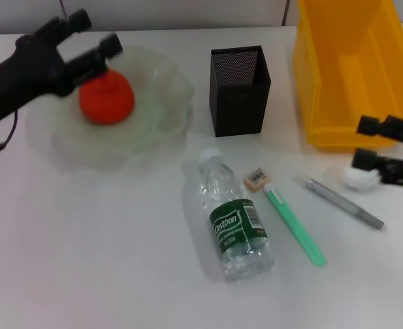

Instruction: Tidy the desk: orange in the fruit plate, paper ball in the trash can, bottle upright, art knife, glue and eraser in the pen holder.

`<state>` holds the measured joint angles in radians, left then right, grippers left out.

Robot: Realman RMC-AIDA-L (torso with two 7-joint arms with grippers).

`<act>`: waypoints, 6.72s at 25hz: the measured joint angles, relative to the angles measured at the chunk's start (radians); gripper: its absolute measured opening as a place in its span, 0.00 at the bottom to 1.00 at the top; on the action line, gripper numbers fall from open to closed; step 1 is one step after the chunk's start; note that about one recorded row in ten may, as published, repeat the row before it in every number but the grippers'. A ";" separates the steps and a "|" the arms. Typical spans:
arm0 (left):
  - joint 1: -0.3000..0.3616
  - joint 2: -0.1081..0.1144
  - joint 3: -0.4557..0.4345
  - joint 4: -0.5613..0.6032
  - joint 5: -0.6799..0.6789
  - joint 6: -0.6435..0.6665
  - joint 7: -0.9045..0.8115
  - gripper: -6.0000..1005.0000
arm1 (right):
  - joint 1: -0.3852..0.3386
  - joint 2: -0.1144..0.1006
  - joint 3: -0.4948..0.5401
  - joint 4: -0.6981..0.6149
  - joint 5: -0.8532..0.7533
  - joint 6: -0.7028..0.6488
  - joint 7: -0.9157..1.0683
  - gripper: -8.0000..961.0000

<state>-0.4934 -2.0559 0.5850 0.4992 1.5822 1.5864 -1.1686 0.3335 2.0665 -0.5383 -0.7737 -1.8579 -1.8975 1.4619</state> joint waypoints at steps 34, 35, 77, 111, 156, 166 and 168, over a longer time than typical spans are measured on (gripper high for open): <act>0.145 -0.010 0.121 0.105 0.316 0.176 -0.031 0.83 | 0.201 0.019 -0.633 -0.452 -0.822 0.419 0.943 0.84; 0.145 -0.010 0.118 0.091 0.316 0.176 -0.027 0.83 | 0.206 0.019 -0.649 -0.407 -0.809 0.474 0.940 0.84; 0.062 -0.017 0.500 0.607 0.298 0.068 -0.870 0.83 | -0.098 0.014 -0.594 -0.547 0.026 0.875 0.387 0.82; 0.240 0.053 0.052 0.292 0.253 0.320 -0.211 0.83 | 0.465 0.018 -0.655 -0.584 -0.678 0.138 1.319 0.81; 0.223 0.048 0.056 0.190 0.263 0.322 -0.171 0.83 | 0.530 0.024 -0.942 0.094 -0.275 0.810 1.121 0.54; 0.223 0.049 0.056 0.190 0.263 0.324 -0.172 0.83 | 0.524 0.024 -0.942 0.105 -0.236 0.814 1.079 0.43; 0.224 0.049 0.055 0.189 0.263 0.324 -0.172 0.83 | 0.513 0.024 -0.941 0.104 -0.184 0.808 1.042 0.41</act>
<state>-0.2696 -2.0064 0.6396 0.6887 1.8455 1.9107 -1.3406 0.8462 2.0907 -1.4789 -0.6696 -2.0421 -1.0899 2.5036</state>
